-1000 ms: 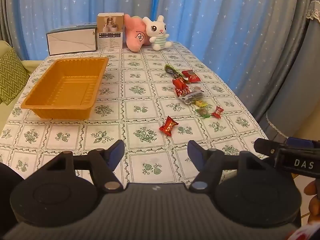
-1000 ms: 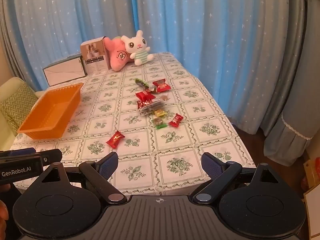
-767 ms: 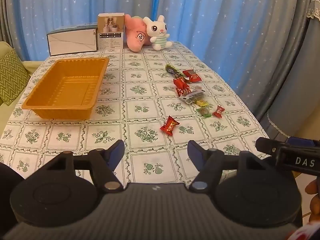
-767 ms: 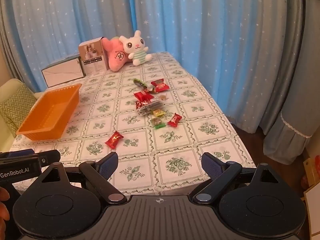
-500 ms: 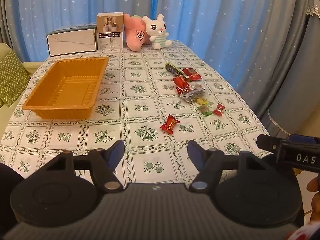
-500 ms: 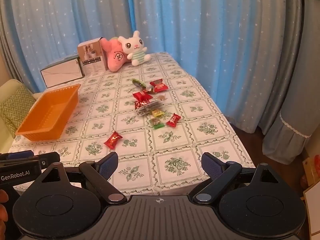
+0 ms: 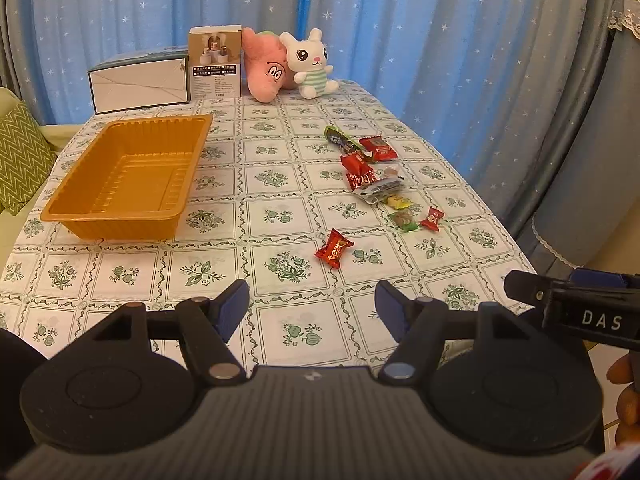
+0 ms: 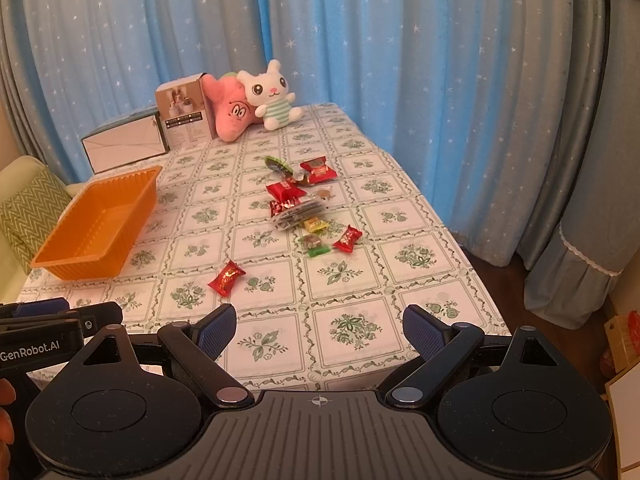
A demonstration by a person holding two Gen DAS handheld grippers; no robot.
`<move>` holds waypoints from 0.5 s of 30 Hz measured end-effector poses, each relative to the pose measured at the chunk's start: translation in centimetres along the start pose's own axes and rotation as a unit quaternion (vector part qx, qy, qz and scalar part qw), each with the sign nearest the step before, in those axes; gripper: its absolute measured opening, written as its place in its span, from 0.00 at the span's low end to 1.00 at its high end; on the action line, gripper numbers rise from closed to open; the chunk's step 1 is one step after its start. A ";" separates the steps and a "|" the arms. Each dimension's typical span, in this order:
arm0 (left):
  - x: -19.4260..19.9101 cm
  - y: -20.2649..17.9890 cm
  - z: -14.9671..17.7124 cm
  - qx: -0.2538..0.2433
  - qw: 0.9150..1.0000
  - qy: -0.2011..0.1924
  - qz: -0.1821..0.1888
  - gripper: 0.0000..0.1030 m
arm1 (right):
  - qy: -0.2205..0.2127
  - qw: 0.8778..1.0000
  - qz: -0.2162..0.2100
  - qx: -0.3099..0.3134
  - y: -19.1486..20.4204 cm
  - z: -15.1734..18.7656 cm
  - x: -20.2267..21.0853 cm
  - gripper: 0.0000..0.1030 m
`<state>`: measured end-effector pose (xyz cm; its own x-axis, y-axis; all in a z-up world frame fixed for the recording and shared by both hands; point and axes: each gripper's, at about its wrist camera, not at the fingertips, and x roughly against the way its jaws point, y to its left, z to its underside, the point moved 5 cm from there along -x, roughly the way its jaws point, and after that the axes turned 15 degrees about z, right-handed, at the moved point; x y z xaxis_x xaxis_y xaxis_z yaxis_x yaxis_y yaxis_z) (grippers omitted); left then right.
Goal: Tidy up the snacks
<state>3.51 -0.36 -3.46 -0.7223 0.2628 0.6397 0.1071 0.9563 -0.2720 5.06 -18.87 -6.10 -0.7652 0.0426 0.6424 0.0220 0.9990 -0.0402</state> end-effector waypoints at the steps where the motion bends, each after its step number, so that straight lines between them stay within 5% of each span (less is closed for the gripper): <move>1: 0.0 0.0 0.0 0.000 1.000 0.000 0.001 0.65 | 0.000 1.000 0.000 0.000 0.0 0.0 0.0 0.88; 15: 0.0 -0.2 0.0 0.000 1.000 0.001 0.003 0.65 | -0.001 1.000 0.001 0.001 0.0 0.0 -0.1 0.88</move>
<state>3.49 -0.51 -3.39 -0.7206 0.2692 0.6390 0.1116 0.9545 -0.2764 5.10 -18.87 -6.14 -0.7658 0.0450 0.6415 0.0227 0.9988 -0.0430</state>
